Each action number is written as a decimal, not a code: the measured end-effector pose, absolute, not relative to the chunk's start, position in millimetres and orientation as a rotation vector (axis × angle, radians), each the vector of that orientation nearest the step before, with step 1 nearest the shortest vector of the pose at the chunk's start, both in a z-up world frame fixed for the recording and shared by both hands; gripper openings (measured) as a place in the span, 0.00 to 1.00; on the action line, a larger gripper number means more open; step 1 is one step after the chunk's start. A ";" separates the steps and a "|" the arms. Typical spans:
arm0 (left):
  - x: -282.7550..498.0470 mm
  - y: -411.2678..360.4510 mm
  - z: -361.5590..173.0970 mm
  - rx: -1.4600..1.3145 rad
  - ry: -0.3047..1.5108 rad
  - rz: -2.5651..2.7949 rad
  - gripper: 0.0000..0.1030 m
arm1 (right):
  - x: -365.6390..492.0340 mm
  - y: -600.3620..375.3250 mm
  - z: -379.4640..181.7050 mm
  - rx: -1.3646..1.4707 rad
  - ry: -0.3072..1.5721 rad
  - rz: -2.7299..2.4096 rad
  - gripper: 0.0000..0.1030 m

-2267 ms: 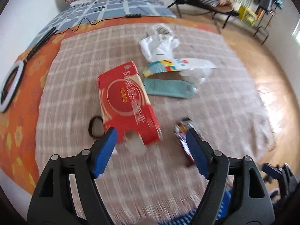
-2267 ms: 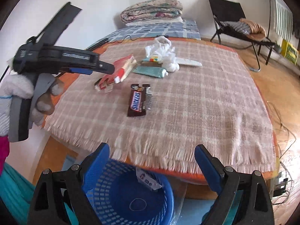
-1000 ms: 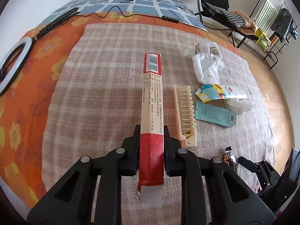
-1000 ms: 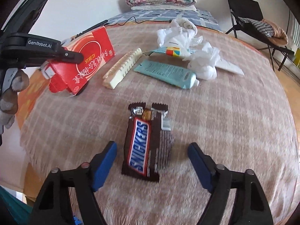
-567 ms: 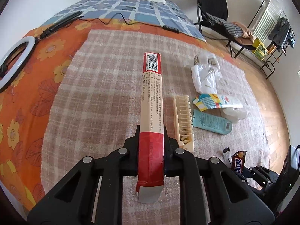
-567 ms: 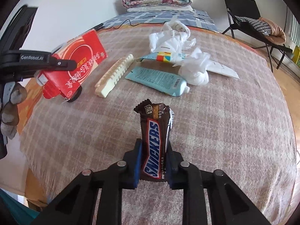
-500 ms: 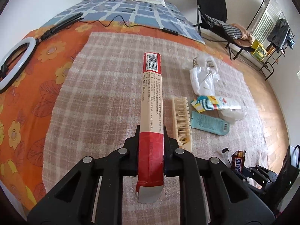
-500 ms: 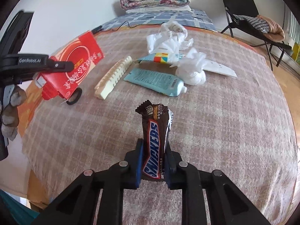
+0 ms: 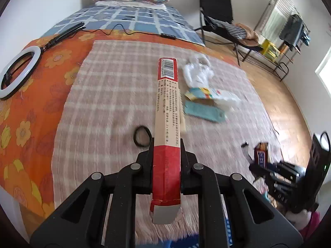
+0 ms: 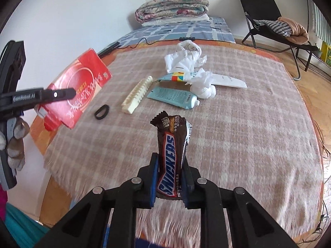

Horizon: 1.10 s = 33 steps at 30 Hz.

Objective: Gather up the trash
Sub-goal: 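Lower the Snickers wrapper and red tissue box into the blue basket, open both tools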

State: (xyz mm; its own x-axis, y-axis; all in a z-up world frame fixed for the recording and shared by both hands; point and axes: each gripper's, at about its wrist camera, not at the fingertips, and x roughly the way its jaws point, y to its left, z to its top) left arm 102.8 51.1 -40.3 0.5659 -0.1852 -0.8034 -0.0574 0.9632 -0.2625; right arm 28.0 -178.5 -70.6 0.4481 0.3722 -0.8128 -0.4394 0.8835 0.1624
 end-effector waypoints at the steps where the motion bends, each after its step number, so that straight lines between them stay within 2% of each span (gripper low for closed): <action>1: 95.8 47.8 -38.8 -0.267 0.969 -0.085 0.14 | 23.4 -179.7 -67.4 -0.077 0.982 0.508 0.17; 11: 23.0 16.0 -27.8 -0.242 0.970 -0.174 0.14 | -30.5 -199.2 -48.3 -0.079 0.962 0.548 0.17; 33: -79.6 -46.8 -84.3 -0.203 1.130 -0.337 0.14 | -134.0 -207.3 -71.8 -0.114 1.029 0.610 0.18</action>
State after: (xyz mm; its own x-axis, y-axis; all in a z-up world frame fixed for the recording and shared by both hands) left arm -79.6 -46.8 -84.3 0.3835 -0.3636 -0.8489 0.1601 0.9315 -0.3266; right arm -134.0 -207.3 -71.8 0.3665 0.4220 -0.8292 -0.5256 0.8293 0.1898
